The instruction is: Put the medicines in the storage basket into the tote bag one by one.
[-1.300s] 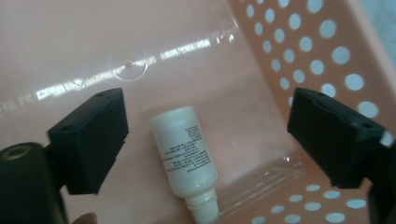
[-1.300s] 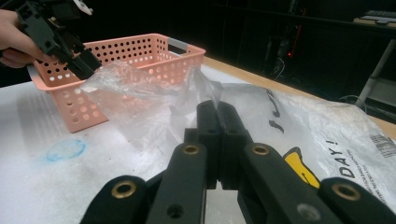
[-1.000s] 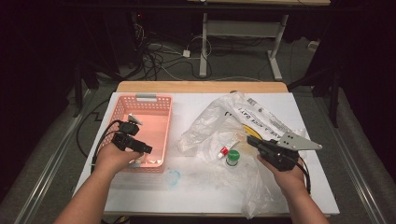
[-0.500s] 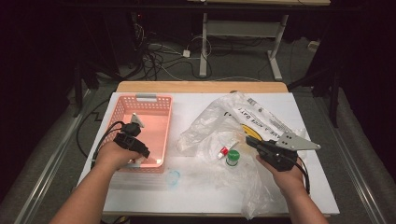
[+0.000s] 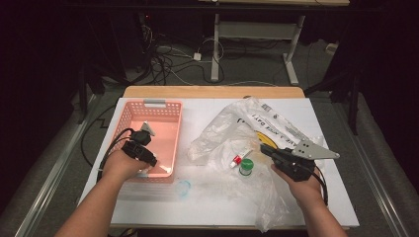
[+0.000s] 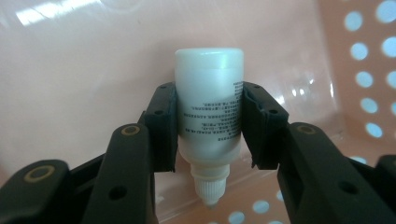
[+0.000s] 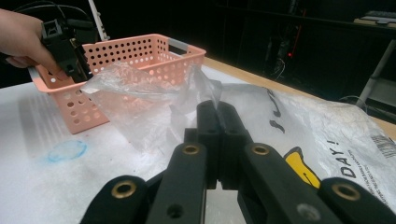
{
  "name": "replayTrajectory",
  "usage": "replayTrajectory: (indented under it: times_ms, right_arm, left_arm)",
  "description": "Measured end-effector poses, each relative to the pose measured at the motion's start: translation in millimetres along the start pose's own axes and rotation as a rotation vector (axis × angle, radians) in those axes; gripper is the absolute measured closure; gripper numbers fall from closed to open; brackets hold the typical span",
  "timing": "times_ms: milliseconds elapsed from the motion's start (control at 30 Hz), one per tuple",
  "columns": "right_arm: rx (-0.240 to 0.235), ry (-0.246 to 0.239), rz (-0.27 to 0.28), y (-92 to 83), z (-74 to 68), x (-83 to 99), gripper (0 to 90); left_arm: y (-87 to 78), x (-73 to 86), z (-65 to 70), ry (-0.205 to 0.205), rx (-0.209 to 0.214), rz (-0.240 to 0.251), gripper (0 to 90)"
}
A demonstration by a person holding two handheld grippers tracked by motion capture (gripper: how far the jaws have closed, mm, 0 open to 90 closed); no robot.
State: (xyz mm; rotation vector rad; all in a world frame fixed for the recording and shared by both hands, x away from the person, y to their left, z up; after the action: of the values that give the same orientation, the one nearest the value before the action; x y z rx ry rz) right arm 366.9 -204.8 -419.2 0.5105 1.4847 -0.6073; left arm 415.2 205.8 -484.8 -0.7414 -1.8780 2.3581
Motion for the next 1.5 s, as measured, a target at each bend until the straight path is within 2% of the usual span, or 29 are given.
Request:
replayTrajectory:
  times_ms: [67, 267, 367, 533, 600, 633, 833, 967, 1067, 1333, 1500]
  right_arm:
    - [0.001, -0.002, 0.002, -0.2, 0.5, -0.5, 90.0]
    - [0.003, 0.002, 0.004, -1.1, 1.1, -0.6, 90.0]
    - [0.003, 0.002, 0.004, -1.2, 0.7, -0.7, 90.0]
    - [0.002, 0.0, 0.001, -0.6, 0.9, 0.0, 90.0]
    - [0.003, 0.002, -0.002, -0.3, 1.2, 0.9, 90.0]
    - [0.003, 0.002, -0.003, 0.1, 1.4, 1.4, 90.0]
    - [0.0, 0.0, -0.011, 1.9, -0.3, 3.1, 90.0]
    - [0.002, -0.002, -0.009, 1.7, 0.3, 2.9, 90.0]
    - [0.0, -0.003, -0.009, 1.7, -0.2, 2.9, 90.0]
    - [0.002, 0.002, -0.008, 1.1, 0.6, 3.3, 90.0]
    - [0.001, -0.002, -0.006, 1.2, 0.5, 3.1, 90.0]
  left_arm:
    - [-2.0, 0.2, 2.8, 0.034, -0.03, 0.037, 58.2]
    - [-8.7, 2.0, 9.6, 0.108, -0.047, 0.13, 58.3]
    - [-12.3, 2.5, 12.6, 0.136, -0.064, 0.193, 58.2]
    - [-19.6, 6.0, 17.8, 0.169, -0.044, 0.298, 58.2]
    - [-21.4, 8.0, 19.0, 0.152, -0.022, 0.338, 58.2]
    - [-21.8, 8.9, 19.9, 0.153, -0.028, 0.363, 58.3]
    - [-27.5, 13.5, 27.1, 0.199, -0.038, 0.448, 58.3]
    - [-30.8, 15.9, 26.0, 0.164, -0.015, 0.526, 58.3]
    - [-32.5, 18.6, 26.4, 0.158, -0.003, 0.564, 58.3]
    - [-36.7, 26.1, 27.5, 0.185, 0.008, 0.66, 58.3]
    - [-40.6, 27.8, 21.4, 0.162, 0.048, 0.695, 58.3]
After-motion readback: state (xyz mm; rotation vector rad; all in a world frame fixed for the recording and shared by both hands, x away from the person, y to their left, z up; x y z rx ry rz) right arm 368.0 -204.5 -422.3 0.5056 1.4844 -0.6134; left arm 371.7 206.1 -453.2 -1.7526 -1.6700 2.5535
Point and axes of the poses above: each handheld gripper's, and its own axes: y roughly forward along the jaws, x roughly out of its underside, z roughly to its right, the point moved 5 cm from there along y, roughly forward along the jaws, and after that the axes turned 13 degrees about z, right-handed, at the moved point
